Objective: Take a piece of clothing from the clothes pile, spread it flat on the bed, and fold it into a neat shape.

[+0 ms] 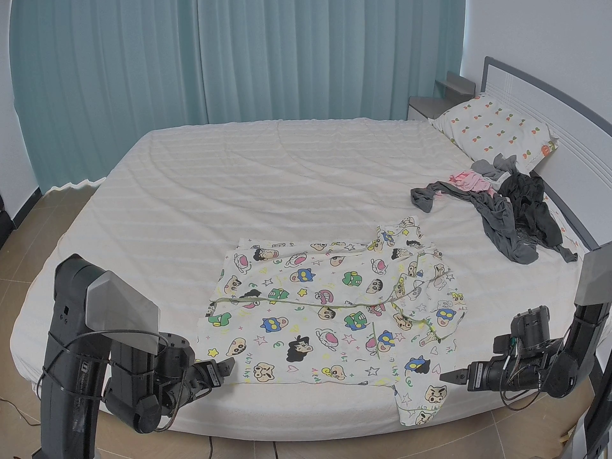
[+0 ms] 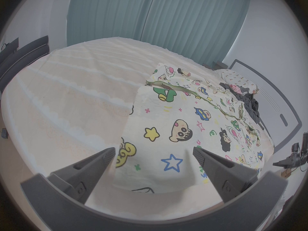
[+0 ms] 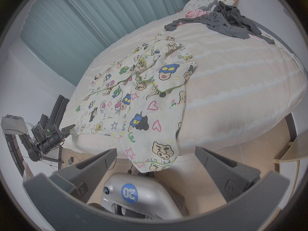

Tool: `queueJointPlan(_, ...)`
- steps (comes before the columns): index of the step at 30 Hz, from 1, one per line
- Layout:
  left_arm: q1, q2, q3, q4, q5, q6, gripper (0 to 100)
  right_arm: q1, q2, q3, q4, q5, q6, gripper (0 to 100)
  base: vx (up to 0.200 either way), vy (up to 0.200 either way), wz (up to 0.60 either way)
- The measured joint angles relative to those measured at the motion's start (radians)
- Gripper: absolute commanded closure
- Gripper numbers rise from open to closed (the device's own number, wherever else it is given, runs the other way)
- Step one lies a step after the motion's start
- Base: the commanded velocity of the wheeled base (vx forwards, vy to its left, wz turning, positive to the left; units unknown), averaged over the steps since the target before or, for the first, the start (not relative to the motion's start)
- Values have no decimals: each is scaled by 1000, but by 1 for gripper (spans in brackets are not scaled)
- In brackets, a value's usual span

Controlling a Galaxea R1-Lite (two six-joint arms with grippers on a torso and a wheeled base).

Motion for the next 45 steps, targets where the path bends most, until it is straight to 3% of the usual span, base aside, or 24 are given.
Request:
queueJointPlan(1, -1, 2, -1, 0, 0, 0, 100, 0, 6, 3, -10, -1, -3, 0, 0, 0, 0)
queueJointPlan(8, -10, 7, 2, 0, 0, -4, 100, 9, 100, 36, -165, -31, -33, 0, 0, 0, 0)
queueJointPlan(18, -9, 9, 20, 0, 28, -9, 100, 34, 331, 79, -494, -58, -159, 0, 0, 0, 0)
queueJointPlan(22, -5, -5, 31, 0, 45, -35, 100, 41, 390, 87, -500, -45, -176, 0, 0, 0, 0)
queueJointPlan(28, 0, -39, 40, 0, 65, -60, 100, 40, 426, 84, -501, 49, -184, 0, 0, 0, 0)
queueJointPlan(33, 10, -53, 42, 0, 84, -73, 100, 41, 434, 60, -501, 87, -185, 0, 0, 0, 0)
queueJointPlan(45, 41, -95, 38, 0, 106, -119, 100, 42, 440, 51, -501, 98, -189, 0, 0, 0, 0)
